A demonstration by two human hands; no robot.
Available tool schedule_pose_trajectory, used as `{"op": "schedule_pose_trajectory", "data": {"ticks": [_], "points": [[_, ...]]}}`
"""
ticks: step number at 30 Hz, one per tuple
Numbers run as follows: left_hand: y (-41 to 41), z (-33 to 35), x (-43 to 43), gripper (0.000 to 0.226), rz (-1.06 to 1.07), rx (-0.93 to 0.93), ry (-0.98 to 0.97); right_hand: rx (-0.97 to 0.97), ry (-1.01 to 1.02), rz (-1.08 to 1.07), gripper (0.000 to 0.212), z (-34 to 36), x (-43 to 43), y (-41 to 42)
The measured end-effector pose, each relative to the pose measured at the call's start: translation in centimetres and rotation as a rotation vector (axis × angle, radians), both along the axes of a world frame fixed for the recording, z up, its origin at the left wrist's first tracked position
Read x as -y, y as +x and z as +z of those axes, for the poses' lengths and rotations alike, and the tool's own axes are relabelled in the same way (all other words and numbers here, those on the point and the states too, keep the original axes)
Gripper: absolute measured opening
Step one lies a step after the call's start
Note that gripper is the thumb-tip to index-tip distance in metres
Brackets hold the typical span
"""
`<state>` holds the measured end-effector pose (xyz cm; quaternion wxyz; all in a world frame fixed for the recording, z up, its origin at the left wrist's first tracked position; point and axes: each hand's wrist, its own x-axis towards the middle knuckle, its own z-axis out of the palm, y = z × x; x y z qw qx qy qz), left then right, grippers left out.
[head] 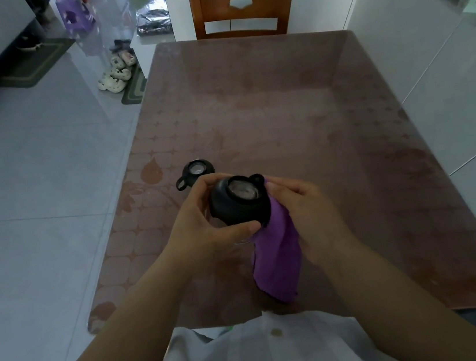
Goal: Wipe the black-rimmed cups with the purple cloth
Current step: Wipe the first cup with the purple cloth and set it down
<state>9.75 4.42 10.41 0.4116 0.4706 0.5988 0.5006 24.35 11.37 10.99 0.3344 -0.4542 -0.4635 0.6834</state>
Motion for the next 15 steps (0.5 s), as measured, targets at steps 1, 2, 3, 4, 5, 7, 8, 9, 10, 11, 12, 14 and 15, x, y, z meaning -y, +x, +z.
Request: {"op": "schedule_pose_trajectory", "data": {"ticks": [1, 2, 3, 4, 5, 7, 8, 9, 10, 11, 12, 14, 15], "points": [[0.0, -0.1, 0.0, 0.072, -0.014, 0.006, 0.005, -0.003, -0.012, 0.014, 0.021, 0.0, -0.3, 0.1], [-0.1, -0.2, 0.0, 0.071, -0.026, 0.021, 0.006, -0.002, -0.007, 0.028, 0.022, -0.1, -0.7, 0.3], [-0.1, -0.1, -0.1, 0.069, -0.034, 0.045, 0.007, 0.0, 0.012, 0.035, 0.022, -0.2, -1.0, 0.6], [-0.2, -0.1, -0.1, 0.069, -0.041, 0.067, 0.01, 0.003, 0.041, 0.037, 0.024, -0.2, -1.3, 1.0], [-0.3, -0.1, -0.2, 0.069, -0.047, 0.085, 0.014, 0.006, 0.077, 0.031, 0.025, -0.2, -1.5, 1.4], [-0.6, 0.0, -0.4, 0.069, -0.063, 0.083, 0.027, 0.005, 0.176, 0.033, 0.029, 0.1, -1.9, 2.2], [-0.8, 0.0, -0.5, 0.068, -0.07, 0.063, 0.032, -0.001, 0.248, 0.065, 0.03, 0.5, -1.9, 2.4], [-0.9, 0.1, -0.6, 0.068, -0.077, 0.033, 0.035, -0.002, 0.33, 0.121, 0.031, 1.0, -1.8, 2.4], [-1.0, 0.2, -0.6, 0.069, -0.089, -0.006, 0.036, 0.02, 0.413, 0.193, 0.031, 1.5, -1.5, 2.2], [-1.0, 0.3, -0.7, 0.069, -0.11, -0.039, 0.039, 0.062, 0.49, 0.278, 0.029, 2.0, -1.2, 1.8], [-0.9, 0.2, -0.8, 0.069, -0.132, -0.061, 0.042, 0.107, 0.544, 0.359, 0.029, 2.3, -0.9, 1.4], [-0.8, 0.4, -0.8, 0.069, -0.147, -0.067, 0.048, 0.092, 0.516, 0.424, 0.03, 2.2, -0.4, 0.8], [-0.8, 0.4, -0.7, 0.069, -0.145, -0.067, 0.052, 0.028, 0.434, 0.412, 0.031, 2.2, -0.3, 0.7]]}}
